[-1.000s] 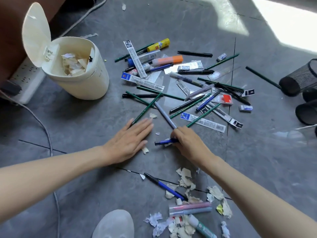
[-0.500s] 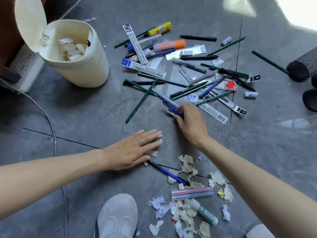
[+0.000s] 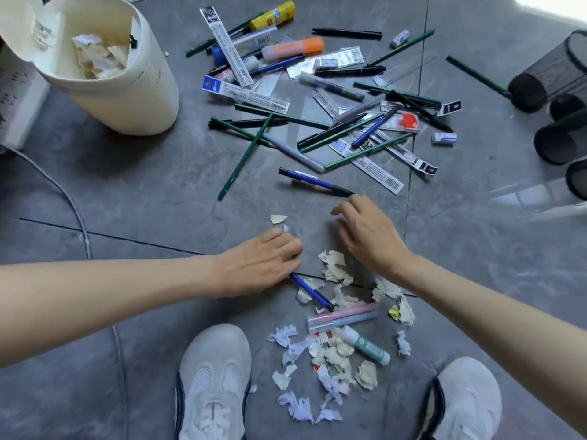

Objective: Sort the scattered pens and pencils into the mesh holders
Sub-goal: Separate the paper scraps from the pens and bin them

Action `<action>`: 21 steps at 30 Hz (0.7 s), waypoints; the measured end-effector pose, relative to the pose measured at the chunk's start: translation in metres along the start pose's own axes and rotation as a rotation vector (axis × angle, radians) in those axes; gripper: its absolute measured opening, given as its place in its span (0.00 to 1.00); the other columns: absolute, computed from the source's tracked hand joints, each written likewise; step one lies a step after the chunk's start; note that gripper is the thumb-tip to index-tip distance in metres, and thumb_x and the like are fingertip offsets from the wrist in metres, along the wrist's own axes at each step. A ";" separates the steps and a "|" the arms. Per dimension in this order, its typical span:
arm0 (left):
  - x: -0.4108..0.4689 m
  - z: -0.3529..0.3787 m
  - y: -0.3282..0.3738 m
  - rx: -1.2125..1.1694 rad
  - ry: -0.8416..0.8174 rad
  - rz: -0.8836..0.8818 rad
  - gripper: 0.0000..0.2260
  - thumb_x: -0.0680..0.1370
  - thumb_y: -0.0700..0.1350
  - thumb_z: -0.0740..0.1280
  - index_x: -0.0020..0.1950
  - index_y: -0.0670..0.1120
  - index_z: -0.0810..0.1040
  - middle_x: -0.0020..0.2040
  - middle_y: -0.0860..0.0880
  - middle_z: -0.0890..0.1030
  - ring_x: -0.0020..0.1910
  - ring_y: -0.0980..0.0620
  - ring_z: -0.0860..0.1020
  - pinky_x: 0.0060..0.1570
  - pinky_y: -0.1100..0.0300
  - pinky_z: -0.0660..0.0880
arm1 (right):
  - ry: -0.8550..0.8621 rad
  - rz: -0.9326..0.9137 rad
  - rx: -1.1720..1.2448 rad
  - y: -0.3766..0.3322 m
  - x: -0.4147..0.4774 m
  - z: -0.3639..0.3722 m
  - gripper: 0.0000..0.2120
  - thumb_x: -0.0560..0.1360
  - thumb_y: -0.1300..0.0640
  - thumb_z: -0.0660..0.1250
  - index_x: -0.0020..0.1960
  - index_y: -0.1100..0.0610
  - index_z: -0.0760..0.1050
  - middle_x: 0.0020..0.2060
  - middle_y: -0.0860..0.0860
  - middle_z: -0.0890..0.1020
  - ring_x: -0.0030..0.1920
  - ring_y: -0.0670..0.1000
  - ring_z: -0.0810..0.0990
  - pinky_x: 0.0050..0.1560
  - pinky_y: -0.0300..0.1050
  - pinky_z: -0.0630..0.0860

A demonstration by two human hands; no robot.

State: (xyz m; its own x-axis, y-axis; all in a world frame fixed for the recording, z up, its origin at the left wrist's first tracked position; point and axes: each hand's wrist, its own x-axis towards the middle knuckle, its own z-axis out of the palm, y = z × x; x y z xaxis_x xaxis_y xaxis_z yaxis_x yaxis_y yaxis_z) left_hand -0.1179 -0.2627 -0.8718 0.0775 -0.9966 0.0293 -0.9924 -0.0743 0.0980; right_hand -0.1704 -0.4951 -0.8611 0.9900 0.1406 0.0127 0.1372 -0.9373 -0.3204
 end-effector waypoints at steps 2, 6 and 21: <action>-0.007 -0.004 -0.019 0.031 -0.003 -0.028 0.03 0.74 0.42 0.61 0.44 0.44 0.72 0.46 0.43 0.73 0.43 0.45 0.70 0.50 0.54 0.65 | -0.026 -0.020 -0.017 0.003 -0.011 -0.003 0.13 0.76 0.56 0.55 0.48 0.61 0.75 0.42 0.57 0.77 0.42 0.59 0.76 0.39 0.51 0.76; -0.018 -0.011 -0.052 -0.007 -0.013 -0.198 0.06 0.75 0.39 0.58 0.47 0.42 0.74 0.42 0.43 0.74 0.39 0.44 0.71 0.43 0.53 0.67 | -0.043 -0.068 -0.092 0.006 -0.032 -0.015 0.13 0.75 0.52 0.56 0.40 0.61 0.72 0.34 0.56 0.74 0.32 0.57 0.73 0.29 0.48 0.70; 0.049 -0.027 -0.052 -0.232 -0.006 -0.581 0.19 0.74 0.36 0.65 0.65 0.41 0.70 0.60 0.39 0.70 0.57 0.39 0.70 0.53 0.51 0.69 | -0.329 -0.504 -0.320 0.015 -0.110 -0.014 0.10 0.69 0.51 0.59 0.39 0.56 0.74 0.36 0.51 0.75 0.34 0.53 0.73 0.33 0.46 0.69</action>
State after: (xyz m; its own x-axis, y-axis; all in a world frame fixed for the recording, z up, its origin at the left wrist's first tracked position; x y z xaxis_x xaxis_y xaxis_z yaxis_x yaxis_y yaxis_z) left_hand -0.0603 -0.3071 -0.8481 0.5971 -0.7960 -0.0993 -0.7416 -0.5950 0.3098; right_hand -0.2767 -0.5291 -0.8536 0.7479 0.6271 -0.2178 0.6323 -0.7728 -0.0541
